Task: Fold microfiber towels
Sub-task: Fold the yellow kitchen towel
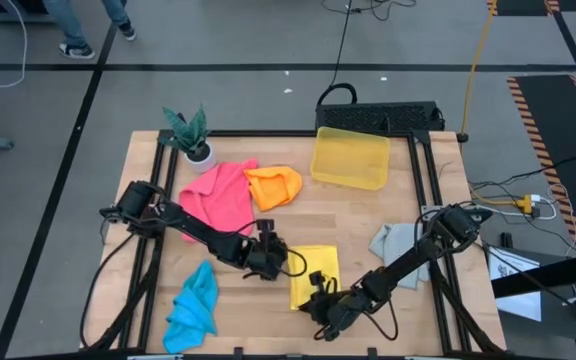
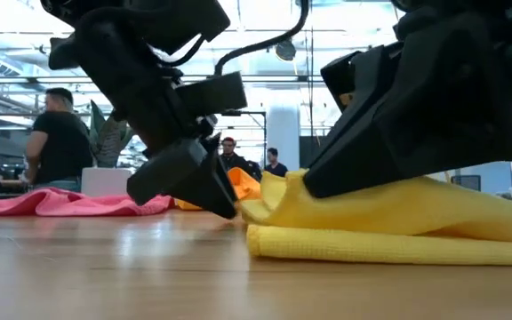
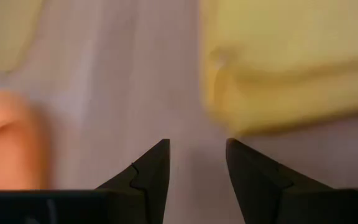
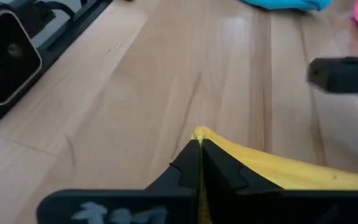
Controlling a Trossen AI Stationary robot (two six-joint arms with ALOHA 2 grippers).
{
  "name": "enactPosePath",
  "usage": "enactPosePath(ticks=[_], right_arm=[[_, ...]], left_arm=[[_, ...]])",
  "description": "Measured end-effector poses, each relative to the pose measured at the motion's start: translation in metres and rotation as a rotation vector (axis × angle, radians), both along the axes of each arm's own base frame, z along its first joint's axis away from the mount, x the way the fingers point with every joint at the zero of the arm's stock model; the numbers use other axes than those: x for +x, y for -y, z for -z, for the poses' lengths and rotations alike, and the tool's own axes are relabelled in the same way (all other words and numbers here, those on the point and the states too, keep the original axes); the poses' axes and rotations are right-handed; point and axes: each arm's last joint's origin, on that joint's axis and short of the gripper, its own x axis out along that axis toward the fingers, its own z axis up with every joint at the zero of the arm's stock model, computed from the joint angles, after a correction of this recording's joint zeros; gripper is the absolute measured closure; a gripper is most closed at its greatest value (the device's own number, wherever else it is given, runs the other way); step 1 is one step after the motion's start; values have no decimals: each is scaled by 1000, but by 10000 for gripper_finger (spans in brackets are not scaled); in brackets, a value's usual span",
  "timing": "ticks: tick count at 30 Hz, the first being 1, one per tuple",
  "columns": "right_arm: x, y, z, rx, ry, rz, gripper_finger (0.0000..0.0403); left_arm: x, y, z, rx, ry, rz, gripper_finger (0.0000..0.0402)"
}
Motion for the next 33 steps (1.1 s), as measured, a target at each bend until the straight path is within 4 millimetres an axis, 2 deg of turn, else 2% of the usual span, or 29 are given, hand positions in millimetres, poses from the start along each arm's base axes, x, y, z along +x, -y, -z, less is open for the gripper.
enactPosePath(ticks=[4, 9, 15, 21, 33], right_arm=[[-2, 1, 3, 11, -8, -14, 399], [-2, 1, 3, 28, 17, -18, 399], [-2, 1, 3, 28, 20, -19, 399], [-2, 1, 3, 27, 20, -19, 399], [-2, 4, 4, 44, 20, -7, 396]], left_arm=[[-8, -2, -17, 57, 31, -77, 243], [-3, 4, -23, -122, 49, 20, 243], [5, 9, -10, -169, 63, 77, 243], [10, 3, 6, -159, 46, 57, 243], [19, -15, 11, -147, 79, 0, 243]])
